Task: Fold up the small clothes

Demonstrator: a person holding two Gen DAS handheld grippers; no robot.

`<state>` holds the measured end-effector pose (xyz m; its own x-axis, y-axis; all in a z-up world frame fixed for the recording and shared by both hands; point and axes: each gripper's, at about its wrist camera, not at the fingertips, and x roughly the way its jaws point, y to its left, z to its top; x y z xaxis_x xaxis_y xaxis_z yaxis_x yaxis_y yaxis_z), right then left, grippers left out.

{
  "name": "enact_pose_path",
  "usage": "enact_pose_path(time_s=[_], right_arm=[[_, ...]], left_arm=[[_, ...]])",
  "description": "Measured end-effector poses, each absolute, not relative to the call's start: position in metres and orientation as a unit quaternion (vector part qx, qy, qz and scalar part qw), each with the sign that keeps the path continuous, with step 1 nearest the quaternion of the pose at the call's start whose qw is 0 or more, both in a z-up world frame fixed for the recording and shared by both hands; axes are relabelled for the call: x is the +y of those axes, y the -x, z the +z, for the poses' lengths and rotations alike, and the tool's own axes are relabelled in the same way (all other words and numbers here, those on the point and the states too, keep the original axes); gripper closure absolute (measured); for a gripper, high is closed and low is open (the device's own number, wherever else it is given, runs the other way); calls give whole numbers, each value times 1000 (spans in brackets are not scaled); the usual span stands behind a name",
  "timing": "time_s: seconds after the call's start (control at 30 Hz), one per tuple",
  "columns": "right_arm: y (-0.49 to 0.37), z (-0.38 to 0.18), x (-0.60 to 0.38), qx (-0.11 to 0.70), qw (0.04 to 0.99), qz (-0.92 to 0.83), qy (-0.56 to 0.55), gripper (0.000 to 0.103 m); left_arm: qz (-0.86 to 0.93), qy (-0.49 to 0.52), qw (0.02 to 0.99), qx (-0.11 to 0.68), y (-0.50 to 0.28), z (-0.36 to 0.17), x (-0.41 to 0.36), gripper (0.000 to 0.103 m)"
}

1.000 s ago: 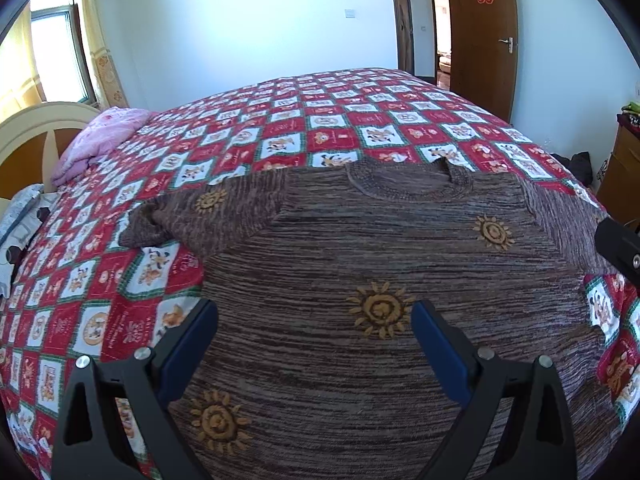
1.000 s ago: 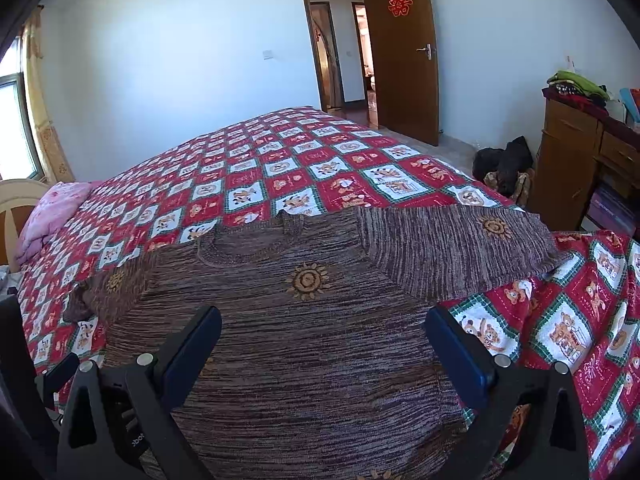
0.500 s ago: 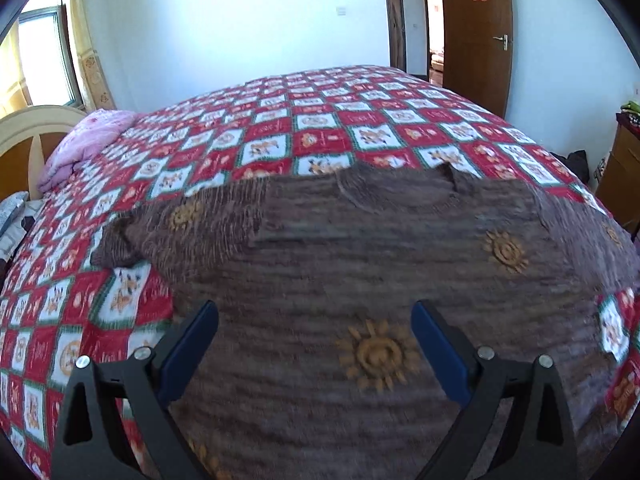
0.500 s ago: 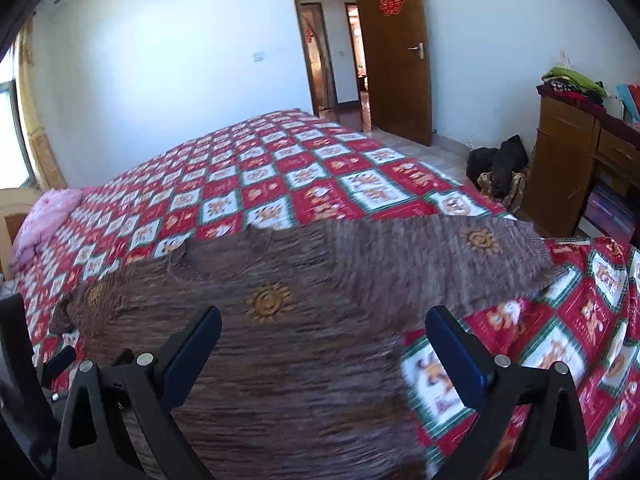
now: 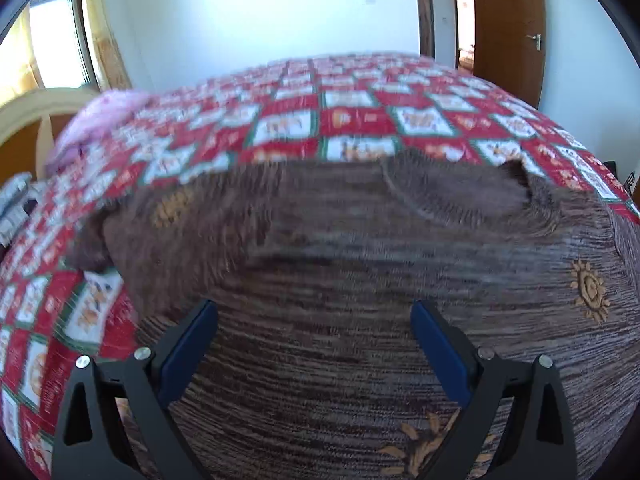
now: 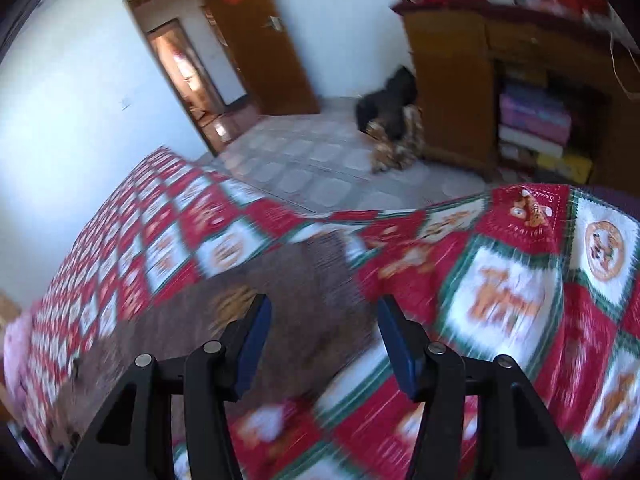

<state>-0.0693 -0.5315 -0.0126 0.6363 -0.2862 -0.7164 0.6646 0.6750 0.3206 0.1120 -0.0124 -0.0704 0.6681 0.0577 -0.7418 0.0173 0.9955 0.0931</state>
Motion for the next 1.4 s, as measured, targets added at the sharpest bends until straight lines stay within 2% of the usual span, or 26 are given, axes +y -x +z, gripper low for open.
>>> enact_pose_path(time_s=[0.17,0.23,0.5,0.57,0.63,0.7,0.9,1.1,1.23,1.4], right_arm=[[42,-52,-564,374,825,-239,-349,47],[32,-55,-561,381,831,-240,-327,52],[17,-64,-552,395,836,-248,-290,53],[14,-64,-549,405,836,-255,-266,60],[11,-64,-547,412,839,-262,-241,80],[11,-61,-546,412,843,-248,-242,95],[13,-37,-529,396,854,-250,-227,96],[0,18,-474,372,885,-199,-197,96],[-25,49,-406,366,905,-144,-160,96],[-65,50,-309,377,915,-59,-130,96]], left_arm=[[1,-3,903,430,-117,-77,-2,0],[-1,-1,903,430,-116,-78,-3,0],[-2,-4,904,427,-119,-79,-5,0],[-4,-1,904,427,-119,-79,-4,0],[-4,0,905,425,-118,-79,-4,0],[-5,1,906,424,-118,-79,-3,0],[-8,7,907,421,-116,-80,-2,0],[-13,13,908,418,-116,-80,0,0],[-17,20,909,415,-115,-80,1,0],[-22,29,911,411,-114,-79,4,0]])
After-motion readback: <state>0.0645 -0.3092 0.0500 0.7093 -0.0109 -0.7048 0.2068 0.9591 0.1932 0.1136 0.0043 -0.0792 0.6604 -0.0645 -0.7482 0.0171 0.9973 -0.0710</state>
